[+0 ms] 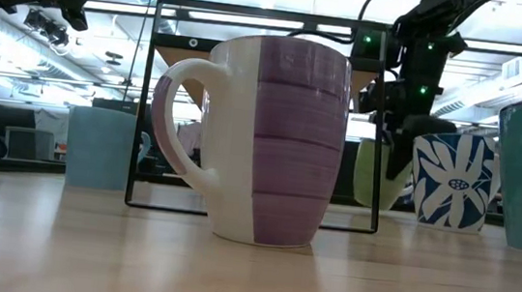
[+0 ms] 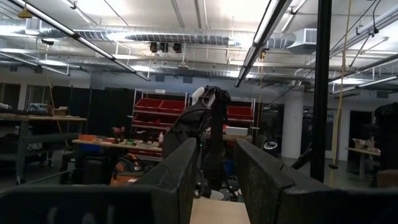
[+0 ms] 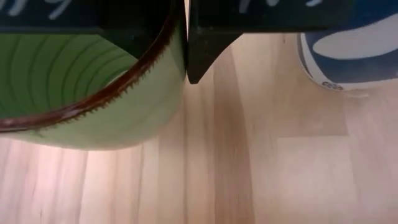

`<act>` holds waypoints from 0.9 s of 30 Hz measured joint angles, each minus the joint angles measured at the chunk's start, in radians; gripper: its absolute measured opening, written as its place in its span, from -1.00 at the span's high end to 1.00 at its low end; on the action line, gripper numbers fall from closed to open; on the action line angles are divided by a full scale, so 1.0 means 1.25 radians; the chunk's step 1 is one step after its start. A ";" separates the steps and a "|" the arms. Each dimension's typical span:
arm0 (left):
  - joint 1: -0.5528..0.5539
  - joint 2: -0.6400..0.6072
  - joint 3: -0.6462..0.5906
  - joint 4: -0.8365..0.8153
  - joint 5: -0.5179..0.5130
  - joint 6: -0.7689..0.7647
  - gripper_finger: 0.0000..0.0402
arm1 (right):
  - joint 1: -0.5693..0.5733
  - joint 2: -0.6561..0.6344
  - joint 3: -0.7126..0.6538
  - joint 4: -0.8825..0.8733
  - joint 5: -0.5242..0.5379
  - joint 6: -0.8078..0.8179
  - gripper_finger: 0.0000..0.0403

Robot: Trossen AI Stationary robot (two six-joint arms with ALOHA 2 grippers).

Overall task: Place coffee mugs
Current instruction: Put the green mug on the shelf

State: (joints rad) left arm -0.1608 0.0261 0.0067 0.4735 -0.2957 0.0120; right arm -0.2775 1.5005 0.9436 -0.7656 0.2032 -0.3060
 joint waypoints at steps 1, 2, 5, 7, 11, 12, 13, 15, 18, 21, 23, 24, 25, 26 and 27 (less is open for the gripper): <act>0.000 0.000 0.000 0.001 0.000 0.000 0.43 | 0.000 -0.002 0.000 -0.001 0.008 0.003 0.88; 0.000 0.000 0.000 0.001 0.000 0.000 0.43 | 0.000 -0.005 0.003 -0.011 0.016 0.004 0.88; 0.000 0.000 0.000 0.000 0.000 0.000 0.43 | 0.008 -0.007 0.042 -0.066 0.043 0.026 0.88; 0.000 0.000 0.000 0.001 0.000 0.000 0.43 | 0.017 -0.008 0.079 -0.098 0.072 0.040 0.87; 0.000 0.000 0.000 0.001 0.000 0.000 0.43 | 0.029 -0.008 0.162 -0.169 0.131 0.054 0.86; 0.000 0.000 0.000 0.001 0.000 0.000 0.43 | 0.029 -0.009 0.182 -0.177 0.135 0.054 0.86; 0.000 0.000 0.000 0.001 0.000 -0.001 0.43 | 0.029 -0.009 0.203 -0.182 0.135 0.054 0.86; 0.000 0.000 0.000 0.001 0.000 -0.001 0.43 | 0.025 -0.009 0.244 -0.195 0.133 0.054 0.86; 0.000 0.000 0.000 0.001 0.000 -0.001 0.43 | 0.010 -0.009 0.316 -0.217 0.107 0.073 0.85; 0.000 0.000 0.000 0.001 0.000 -0.001 0.43 | -0.014 -0.009 0.400 -0.219 0.042 0.137 0.85; 0.000 0.000 0.000 0.001 0.000 -0.001 0.43 | -0.030 -0.009 0.450 -0.220 -0.010 0.176 0.85; 0.000 0.000 0.000 0.001 0.000 -0.001 0.43 | -0.036 -0.009 0.472 -0.220 -0.036 0.189 0.85; 0.000 0.000 0.000 0.001 0.000 -0.001 0.43 | -0.041 -0.008 0.492 -0.220 -0.059 0.200 0.85; 0.000 0.000 0.000 0.001 0.000 -0.001 0.43 | -0.043 -0.002 0.513 -0.222 -0.074 0.207 0.85; 0.000 0.000 0.000 0.001 0.000 -0.001 0.43 | -0.043 0.004 0.532 -0.226 -0.079 0.213 0.85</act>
State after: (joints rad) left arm -0.1608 0.0261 0.0067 0.4747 -0.2955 0.0105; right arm -0.3313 1.5056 1.6083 -1.0479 0.1044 -0.0400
